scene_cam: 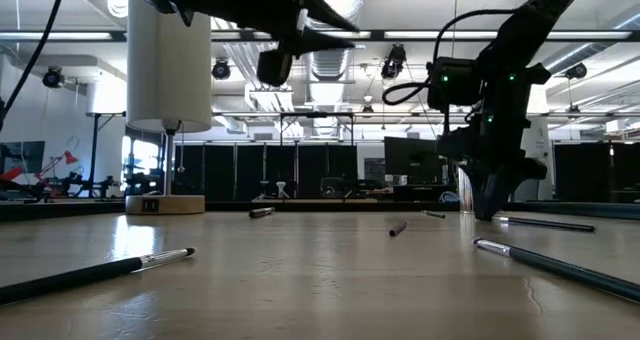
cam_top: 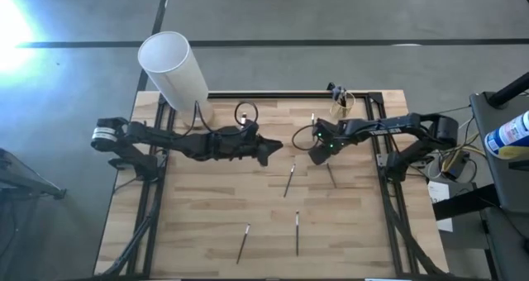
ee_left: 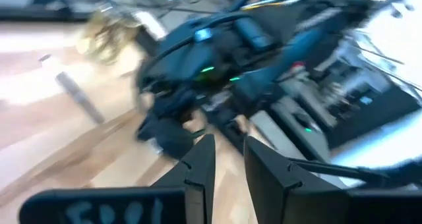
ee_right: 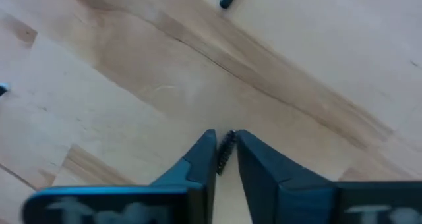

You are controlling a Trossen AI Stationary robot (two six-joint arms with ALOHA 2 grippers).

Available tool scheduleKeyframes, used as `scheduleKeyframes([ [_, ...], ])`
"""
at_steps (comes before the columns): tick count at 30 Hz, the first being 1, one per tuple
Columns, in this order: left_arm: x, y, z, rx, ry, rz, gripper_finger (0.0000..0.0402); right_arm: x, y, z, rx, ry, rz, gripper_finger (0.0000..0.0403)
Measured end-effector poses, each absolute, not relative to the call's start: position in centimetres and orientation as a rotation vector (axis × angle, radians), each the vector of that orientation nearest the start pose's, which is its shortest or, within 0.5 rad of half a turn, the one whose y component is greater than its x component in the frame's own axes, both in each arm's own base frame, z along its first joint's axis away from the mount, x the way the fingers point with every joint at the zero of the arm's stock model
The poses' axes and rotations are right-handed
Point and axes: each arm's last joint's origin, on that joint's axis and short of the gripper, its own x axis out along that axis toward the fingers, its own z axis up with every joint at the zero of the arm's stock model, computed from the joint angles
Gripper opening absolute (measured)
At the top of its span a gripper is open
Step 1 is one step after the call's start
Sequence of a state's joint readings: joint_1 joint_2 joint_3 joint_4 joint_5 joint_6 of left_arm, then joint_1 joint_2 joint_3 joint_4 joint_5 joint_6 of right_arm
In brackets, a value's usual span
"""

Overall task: Put items in baskets/containers
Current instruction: Put the lash brush into the yellow container

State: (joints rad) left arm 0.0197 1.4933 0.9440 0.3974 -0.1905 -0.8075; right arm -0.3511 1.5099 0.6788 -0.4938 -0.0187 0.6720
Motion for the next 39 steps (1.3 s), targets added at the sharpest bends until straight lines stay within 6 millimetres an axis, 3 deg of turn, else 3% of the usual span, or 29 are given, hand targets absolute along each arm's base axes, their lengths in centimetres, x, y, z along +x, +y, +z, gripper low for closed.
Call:
scheduleKeyframes([
  [6, 33.3, 1.5, 26.9, -0.825, 0.102, 0.313, 0.0073, 22.4, -8.0, 14.0, 0.781, 1.142, -0.642, 0.0009],
  [12, 33.3, 1.6, 27.0, -0.841, 0.089, 0.313, 0.0075, 21.8, -7.7, 16.8, 0.744, 1.023, -0.578, 0.0008],
  [17, 33.5, 1.6, 28.2, -0.831, -0.019, 0.252, 0.0081, 20.5, -7.3, 21.5, 0.719, 0.757, -0.512, 0.0008],
  [22, 33.5, 1.6, 30.3, -0.812, -0.219, 0.164, 0.0083, 18.6, -6.5, 27.7, 0.748, 0.332, -0.399, 0.0008],
  [27, 33.6, 1.6, 31.5, -0.758, -0.262, 0.144, 0.0083, 16.9, -5.9, 33.5, 0.708, -0.009, -0.286, 0.0008],
  [32, 34.3, 1.6, 33.4, -0.649, -0.191, 0.174, 0.0083, 16.8, -5.7, 37.3, 0.641, -0.107, -0.2, 0.0008],
  [39, 34.8, 1.5, 36.4, -0.56, -0.152, 0.166, 0.0083, 18.6, -5.4, 40.5, 0.549, -0.125, -0.136, 0.0008],
])
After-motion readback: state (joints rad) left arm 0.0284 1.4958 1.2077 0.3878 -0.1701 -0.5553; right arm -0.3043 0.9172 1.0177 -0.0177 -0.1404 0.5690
